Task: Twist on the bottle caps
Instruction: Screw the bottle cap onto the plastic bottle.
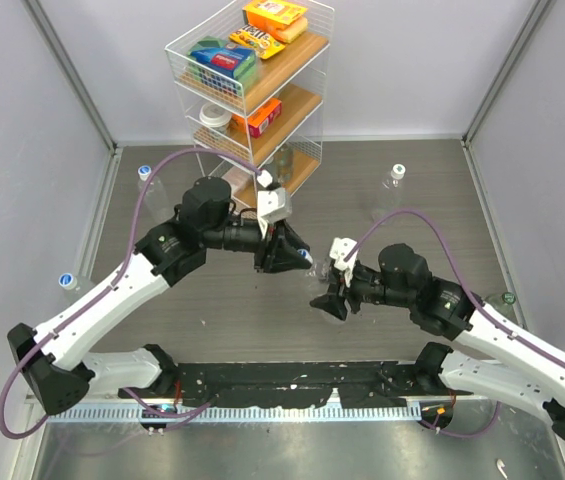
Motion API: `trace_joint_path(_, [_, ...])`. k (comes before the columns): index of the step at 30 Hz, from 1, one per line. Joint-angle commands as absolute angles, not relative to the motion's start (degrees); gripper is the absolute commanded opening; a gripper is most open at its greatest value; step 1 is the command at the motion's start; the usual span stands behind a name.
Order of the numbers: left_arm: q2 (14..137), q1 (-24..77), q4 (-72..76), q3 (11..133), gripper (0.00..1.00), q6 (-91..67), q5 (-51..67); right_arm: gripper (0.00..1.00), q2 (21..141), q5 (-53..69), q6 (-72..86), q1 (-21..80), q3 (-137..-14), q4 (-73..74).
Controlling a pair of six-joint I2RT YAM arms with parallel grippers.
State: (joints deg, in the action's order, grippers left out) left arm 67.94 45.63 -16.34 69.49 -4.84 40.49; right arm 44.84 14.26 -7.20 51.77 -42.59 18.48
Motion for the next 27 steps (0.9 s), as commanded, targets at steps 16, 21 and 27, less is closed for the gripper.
trace_joint_path(16, [69.3, 47.5, -27.3, 70.3, 1.0, 11.7, 59.5, 0.01, 42.7, 34.1, -5.1, 52.1, -44.2, 1.7])
trace_joint_path(21, [59.3, 47.5, 1.3, 59.0, 1.0, -8.1, 44.2, 0.01, 42.7, 28.1, -5.4, 52.1, -42.9, 1.6])
trace_joint_path(27, [51.4, 47.5, 2.3, 56.0, 1.0, -16.8, 24.9, 0.01, 44.0, 12.3, -4.6, 52.0, -43.8, 5.2])
